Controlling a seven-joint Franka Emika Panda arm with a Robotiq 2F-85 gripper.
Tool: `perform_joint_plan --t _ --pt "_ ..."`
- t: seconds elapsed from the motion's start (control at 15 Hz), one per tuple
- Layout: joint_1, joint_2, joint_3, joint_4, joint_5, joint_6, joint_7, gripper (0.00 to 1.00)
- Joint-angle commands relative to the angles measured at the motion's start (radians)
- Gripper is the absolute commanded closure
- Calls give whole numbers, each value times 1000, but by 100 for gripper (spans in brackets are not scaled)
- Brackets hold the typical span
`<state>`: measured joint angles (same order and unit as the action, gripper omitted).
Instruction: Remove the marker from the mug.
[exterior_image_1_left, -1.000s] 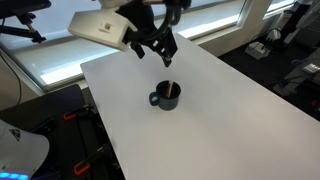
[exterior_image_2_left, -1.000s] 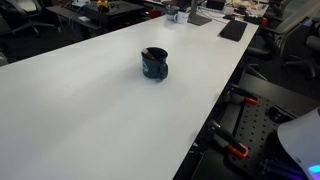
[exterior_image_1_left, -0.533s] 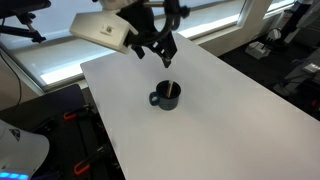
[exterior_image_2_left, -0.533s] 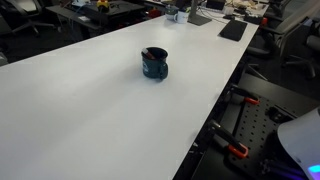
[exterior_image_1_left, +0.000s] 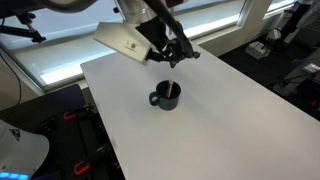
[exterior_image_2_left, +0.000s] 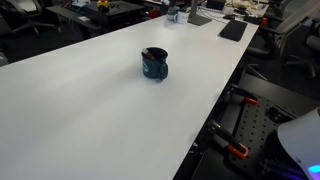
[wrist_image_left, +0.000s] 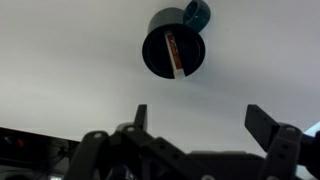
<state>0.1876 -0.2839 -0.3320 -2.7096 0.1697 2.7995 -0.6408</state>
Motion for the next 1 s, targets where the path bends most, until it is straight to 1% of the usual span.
perform_joint_plan --t 0.0,0.27,0.33,0.6,0.67,0.73,0.93 --pt "64 125 -49 92 102 31 -89 0" --pt "71 283 -46 195 142 -2 -98 0" --pt "67 321 -42 224 141 -37 -96 0" --pt "52 434 -29 303 124 -95 -96 0" --pt "-86 447 105 320 83 -112 -65 0" --pt "-107 462 124 335 65 -126 -57 0" --pt "-205 494 216 372 18 -182 -60 0"
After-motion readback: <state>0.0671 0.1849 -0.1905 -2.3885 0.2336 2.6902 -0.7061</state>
